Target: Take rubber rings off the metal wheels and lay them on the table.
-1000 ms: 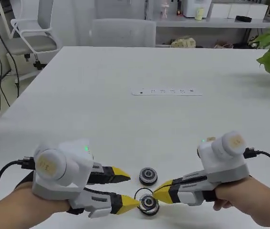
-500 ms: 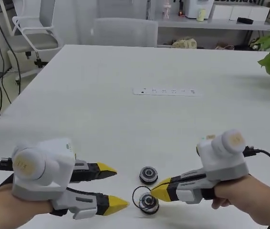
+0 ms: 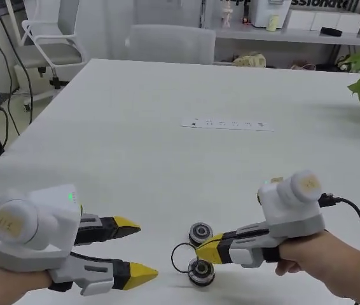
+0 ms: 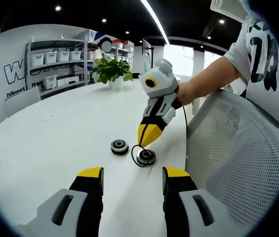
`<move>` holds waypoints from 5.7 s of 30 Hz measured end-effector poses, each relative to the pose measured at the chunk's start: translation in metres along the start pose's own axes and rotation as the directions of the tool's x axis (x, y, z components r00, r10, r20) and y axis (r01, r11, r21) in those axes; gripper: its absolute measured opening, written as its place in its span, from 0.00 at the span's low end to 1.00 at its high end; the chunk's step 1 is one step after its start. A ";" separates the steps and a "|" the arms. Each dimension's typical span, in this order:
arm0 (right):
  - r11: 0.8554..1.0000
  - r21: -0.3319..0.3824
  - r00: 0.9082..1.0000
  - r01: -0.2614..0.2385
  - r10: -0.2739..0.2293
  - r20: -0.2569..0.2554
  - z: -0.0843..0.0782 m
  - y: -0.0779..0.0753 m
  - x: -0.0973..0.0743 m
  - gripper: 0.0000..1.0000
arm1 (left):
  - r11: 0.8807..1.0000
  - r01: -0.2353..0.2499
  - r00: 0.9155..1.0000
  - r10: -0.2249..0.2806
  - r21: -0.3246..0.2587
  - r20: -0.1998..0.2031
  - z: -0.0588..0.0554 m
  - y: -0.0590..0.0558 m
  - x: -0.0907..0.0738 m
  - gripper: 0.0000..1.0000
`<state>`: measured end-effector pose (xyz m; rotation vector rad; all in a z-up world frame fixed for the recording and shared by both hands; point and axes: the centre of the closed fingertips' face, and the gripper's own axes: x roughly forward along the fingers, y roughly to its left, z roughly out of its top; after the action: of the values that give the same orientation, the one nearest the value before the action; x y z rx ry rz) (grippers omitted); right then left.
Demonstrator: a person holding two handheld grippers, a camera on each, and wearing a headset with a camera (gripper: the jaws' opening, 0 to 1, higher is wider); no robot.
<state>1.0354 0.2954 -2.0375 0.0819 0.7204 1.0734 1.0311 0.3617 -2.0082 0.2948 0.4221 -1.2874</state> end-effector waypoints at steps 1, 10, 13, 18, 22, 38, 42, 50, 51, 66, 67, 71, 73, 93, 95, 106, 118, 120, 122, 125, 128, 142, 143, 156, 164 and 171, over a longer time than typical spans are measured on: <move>1.000 -0.002 1.000 0.000 0.000 0.000 0.001 0.000 0.001 0.00 | 1.000 -0.001 1.000 0.001 0.001 -0.002 0.000 0.000 -0.001 0.45; 1.000 -0.004 1.000 0.002 -0.002 0.006 0.009 -0.001 0.009 0.00 | 1.000 -0.015 1.000 0.015 0.016 -0.013 -0.002 0.003 -0.010 0.49; 1.000 -0.002 1.000 0.004 -0.004 0.009 0.010 -0.002 0.012 0.00 | 1.000 -0.017 1.000 0.017 0.008 -0.015 -0.003 0.003 -0.012 0.51; 1.000 0.001 1.000 0.008 -0.008 0.008 0.011 -0.003 0.019 0.00 | 1.000 -0.020 1.000 0.020 0.001 -0.020 -0.006 0.003 -0.014 0.55; 1.000 0.006 1.000 0.015 -0.015 0.009 0.010 -0.004 0.024 0.00 | 1.000 -0.025 1.000 0.024 -0.004 -0.020 -0.007 0.005 -0.016 0.58; 0.998 0.002 0.998 0.058 -0.058 -0.003 0.005 -0.010 0.044 0.00 | 0.999 -0.039 0.999 0.039 -0.014 -0.026 -0.011 0.007 -0.018 0.60; 0.998 -0.003 0.997 0.070 -0.070 -0.013 0.002 -0.012 0.046 0.00 | 0.999 -0.045 0.999 0.044 -0.019 -0.025 -0.012 0.008 -0.020 0.60; 0.997 -0.009 0.997 0.081 -0.081 -0.010 0.000 -0.014 0.047 0.00 | 0.999 -0.044 0.999 0.044 -0.020 -0.031 -0.014 0.008 -0.020 0.60; 0.997 -0.011 0.997 0.082 -0.083 -0.009 0.000 -0.014 0.047 0.00 | 0.999 -0.044 0.999 0.044 -0.020 -0.032 -0.014 0.008 -0.020 0.60; 0.997 -0.015 0.997 0.071 -0.071 0.013 0.002 -0.010 0.034 0.08 | 1.000 -0.024 0.999 0.024 -0.006 -0.042 -0.009 0.006 -0.014 0.60; 0.997 -0.016 0.997 0.070 -0.070 0.014 0.002 -0.009 0.033 0.09 | 1.000 -0.023 0.999 0.022 -0.004 -0.043 -0.009 0.006 -0.014 0.60; 0.998 -0.023 0.998 0.065 -0.064 0.017 0.002 -0.006 0.027 0.11 | 1.000 -0.017 0.999 0.018 0.006 -0.044 -0.008 0.006 -0.012 0.59; 0.998 -0.025 0.998 0.062 -0.062 0.018 0.001 -0.004 0.024 0.13 | 1.000 -0.013 0.999 0.014 0.004 -0.042 -0.007 0.006 -0.011 0.59; 0.996 -0.046 0.997 0.081 -0.080 0.022 -0.006 -0.009 -0.011 0.17 | 0.998 0.049 0.997 -0.046 0.038 -0.065 0.005 -0.004 0.012 0.56; 0.996 -0.049 0.997 0.080 -0.079 0.017 -0.008 -0.009 -0.013 0.18 | 0.998 0.055 0.996 -0.052 0.043 -0.068 0.006 -0.005 0.015 0.56; 0.994 -0.084 0.997 0.077 -0.078 -0.008 -0.014 -0.009 -0.019 0.19 | 0.996 0.075 0.995 -0.072 0.048 -0.063 0.014 -0.008 0.027 0.54; 0.991 -0.118 0.997 0.070 -0.074 -0.035 -0.022 -0.013 -0.027 0.22 | 0.993 0.105 0.991 -0.101 0.047 -0.082 0.013 -0.013 0.040 0.51; 0.990 -0.125 0.996 0.068 -0.074 -0.040 -0.023 -0.013 -0.027 0.22 | 0.993 0.111 0.991 -0.107 0.048 -0.085 0.013 -0.014 0.043 0.51; 0.990 -0.128 0.996 0.065 -0.071 -0.044 -0.025 -0.012 -0.026 0.23 | 0.992 0.118 0.990 -0.114 0.047 -0.086 0.014 -0.015 0.045 0.50; 0.988 -0.140 0.996 0.062 -0.070 -0.054 -0.028 -0.013 -0.024 0.23 | 0.991 0.128 0.988 -0.123 0.049 -0.091 0.014 -0.017 0.049 0.50; 0.987 -0.150 0.996 0.058 -0.068 -0.063 -0.031 -0.013 -0.023 0.23 | 0.989 0.140 0.986 -0.134 0.056 -0.100 0.013 -0.020 0.054 0.49; 0.979 -0.198 0.991 0.039 -0.063 -0.118 -0.047 -0.013 -0.016 0.21 | 0.982 0.181 0.977 -0.174 0.049 -0.125 0.007 -0.028 0.068 0.43; 0.979 -0.200 0.991 0.038 -0.063 -0.119 -0.047 -0.013 -0.016 0.21 | 0.982 0.183 0.976 -0.177 0.045 -0.126 0.006 -0.028 0.070 0.42; 0.976 -0.216 0.988 0.032 -0.063 -0.138 -0.053 -0.014 -0.010 0.17 | 0.977 0.210 0.968 -0.206 0.018 -0.144 0.000 -0.034 0.081 0.35; 0.975 -0.219 0.988 0.029 -0.061 -0.139 -0.054 -0.014 -0.008 0.16 | 0.976 0.217 0.964 -0.215 -0.002 -0.158 -0.006 -0.036 0.086 0.29; 0.976 -0.217 0.989 0.028 -0.059 -0.134 -0.053 -0.015 -0.008 0.16 | 0.975 0.223 0.960 -0.220 -0.005 -0.171 -0.009 -0.038 0.091 0.24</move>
<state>1.0143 0.2670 -2.0802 -0.1963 0.7242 1.1164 1.0129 0.2777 -2.0571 0.3795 0.6051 -1.4902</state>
